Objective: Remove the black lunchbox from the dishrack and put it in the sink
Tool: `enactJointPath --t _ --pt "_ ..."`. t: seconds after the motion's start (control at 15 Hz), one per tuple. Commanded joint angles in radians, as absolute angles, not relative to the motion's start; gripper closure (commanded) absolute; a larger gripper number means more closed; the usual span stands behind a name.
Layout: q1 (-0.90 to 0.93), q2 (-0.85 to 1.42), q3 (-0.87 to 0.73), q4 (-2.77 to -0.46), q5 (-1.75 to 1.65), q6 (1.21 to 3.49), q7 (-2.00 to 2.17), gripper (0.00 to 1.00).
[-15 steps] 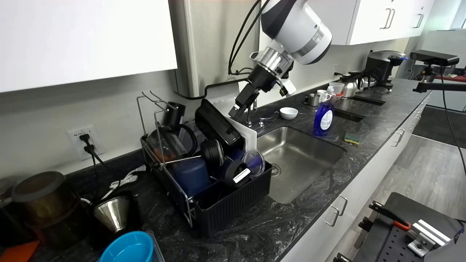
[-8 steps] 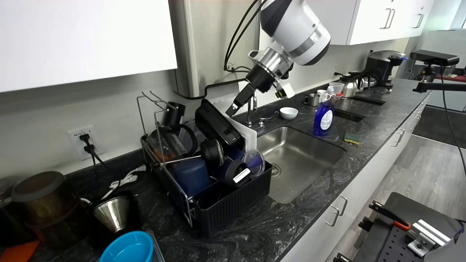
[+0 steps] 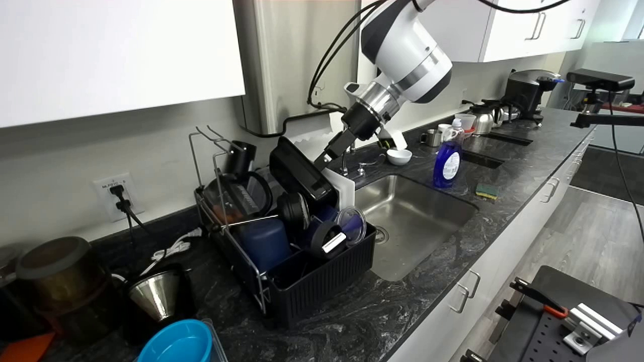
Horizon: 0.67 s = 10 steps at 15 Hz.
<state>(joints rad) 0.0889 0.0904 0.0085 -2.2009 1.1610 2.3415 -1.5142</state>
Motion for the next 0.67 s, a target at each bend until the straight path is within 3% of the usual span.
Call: enactJointPath --t 0.0,0.33,0.47,0.6 --pt "0.062 0.111 0.027 -2.19 1.205 2.296 -1.597 0.0" --pt "0.063 0.125 0.028 -2.191 1.217 2.272 -1.634 0.0" --pt "0.063 0.126 0.029 -2.192 1.224 2.273 -1.647 0.28" --pt "0.063 0.125 0.029 -2.194 1.229 2.273 -1.654 0.42"
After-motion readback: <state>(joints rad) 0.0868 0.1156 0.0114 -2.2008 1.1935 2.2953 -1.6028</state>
